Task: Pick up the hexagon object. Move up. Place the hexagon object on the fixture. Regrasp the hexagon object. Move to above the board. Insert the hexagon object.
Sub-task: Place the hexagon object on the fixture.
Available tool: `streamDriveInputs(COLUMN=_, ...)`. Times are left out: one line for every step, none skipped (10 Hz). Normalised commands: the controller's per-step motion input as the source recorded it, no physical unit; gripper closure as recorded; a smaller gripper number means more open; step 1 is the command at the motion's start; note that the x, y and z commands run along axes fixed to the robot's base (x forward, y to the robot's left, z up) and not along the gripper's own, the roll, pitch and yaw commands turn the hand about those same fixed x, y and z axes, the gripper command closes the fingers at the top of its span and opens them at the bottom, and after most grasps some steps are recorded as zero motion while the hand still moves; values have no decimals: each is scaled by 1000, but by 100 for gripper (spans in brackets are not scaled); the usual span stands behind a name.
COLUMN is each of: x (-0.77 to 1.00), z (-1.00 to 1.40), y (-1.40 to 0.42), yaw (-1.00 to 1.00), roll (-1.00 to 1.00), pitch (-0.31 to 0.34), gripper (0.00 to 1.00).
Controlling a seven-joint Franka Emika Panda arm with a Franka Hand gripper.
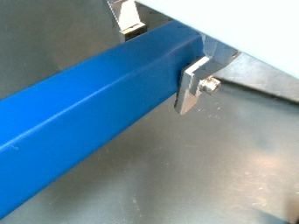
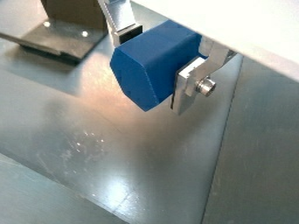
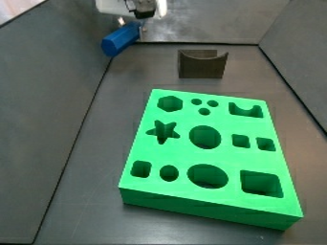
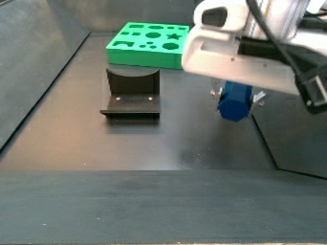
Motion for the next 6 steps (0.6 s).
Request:
streamDriveInputs(x=-13, z=1000, y=0, yaw=-3, roll=8, pitch=19, gripper=100)
streamDriveInputs(x=-19, z=1000, y=2, yaw=-6, roll=13, pitch=27, gripper=100)
streamDriveInputs(x=-24, z=1000, y=6, yaw=-11, roll=22, pitch=38, gripper=100)
streamDriveInputs(x=-27, z=1000, y=8, yaw=-15, roll=30, pitch=45, gripper=100)
streamDriveInputs(x=-32, z=1000, y=11, yaw=-18, roll=38, pitch=49, gripper=100)
streamDriveInputs(x=-38, z=1000, y=16, yaw=-21, roll=48, pitch=55, gripper=100)
